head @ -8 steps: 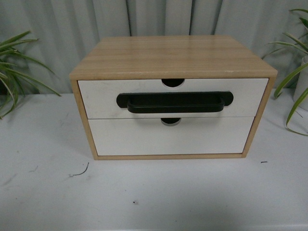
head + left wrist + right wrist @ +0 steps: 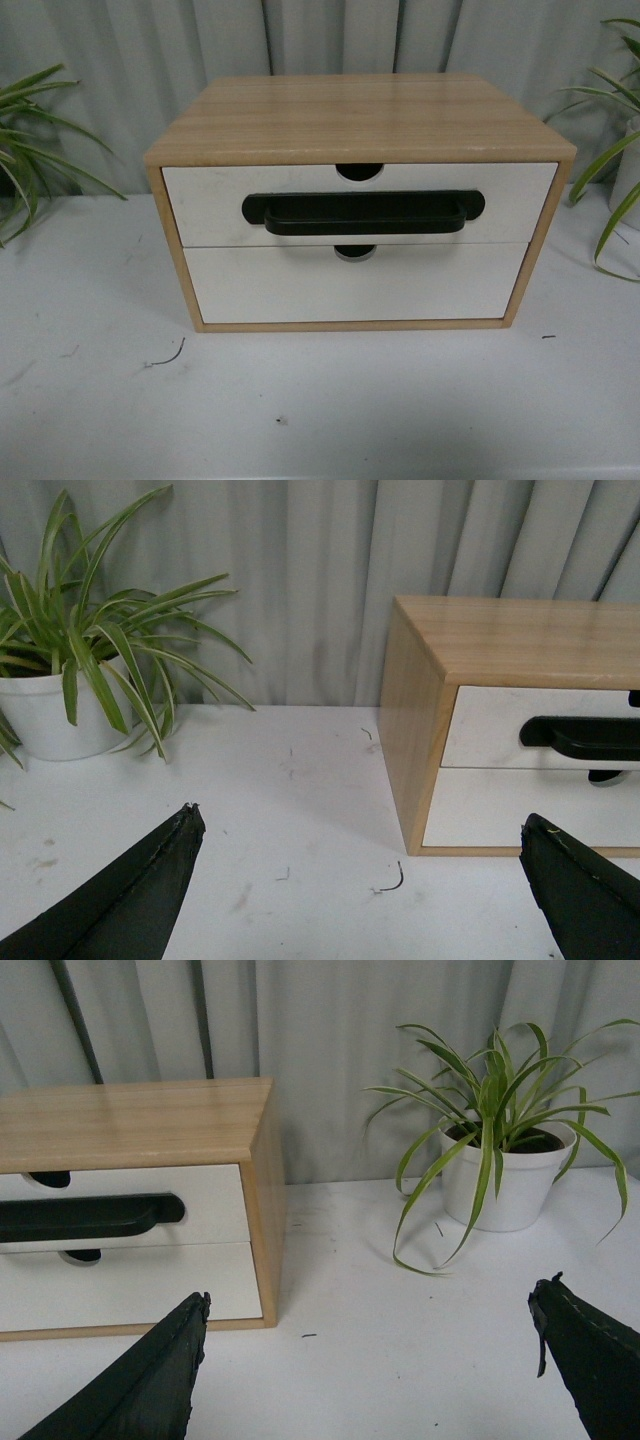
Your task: Pull drawer
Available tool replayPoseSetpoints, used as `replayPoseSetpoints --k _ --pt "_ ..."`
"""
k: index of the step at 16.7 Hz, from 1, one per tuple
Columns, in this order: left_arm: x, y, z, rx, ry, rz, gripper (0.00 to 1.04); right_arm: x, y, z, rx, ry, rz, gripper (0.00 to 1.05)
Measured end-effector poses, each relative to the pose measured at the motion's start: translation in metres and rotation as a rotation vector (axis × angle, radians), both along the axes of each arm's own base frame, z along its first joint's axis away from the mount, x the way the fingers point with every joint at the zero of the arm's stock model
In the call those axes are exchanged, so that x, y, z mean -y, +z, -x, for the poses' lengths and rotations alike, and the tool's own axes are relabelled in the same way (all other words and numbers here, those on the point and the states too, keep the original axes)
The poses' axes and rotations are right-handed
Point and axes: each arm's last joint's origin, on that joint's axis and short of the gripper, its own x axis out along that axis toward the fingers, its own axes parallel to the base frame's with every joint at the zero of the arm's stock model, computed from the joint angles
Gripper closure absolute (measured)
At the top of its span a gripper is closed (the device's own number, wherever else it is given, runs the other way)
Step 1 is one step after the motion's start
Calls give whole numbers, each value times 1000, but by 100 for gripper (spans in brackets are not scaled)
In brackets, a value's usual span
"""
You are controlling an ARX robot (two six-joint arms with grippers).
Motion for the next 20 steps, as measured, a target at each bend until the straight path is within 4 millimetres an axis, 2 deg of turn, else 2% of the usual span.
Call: replayPoseSetpoints --k 20 --pt "0 0 0 0 0 0 7 0 0 0 0 0 0 6"
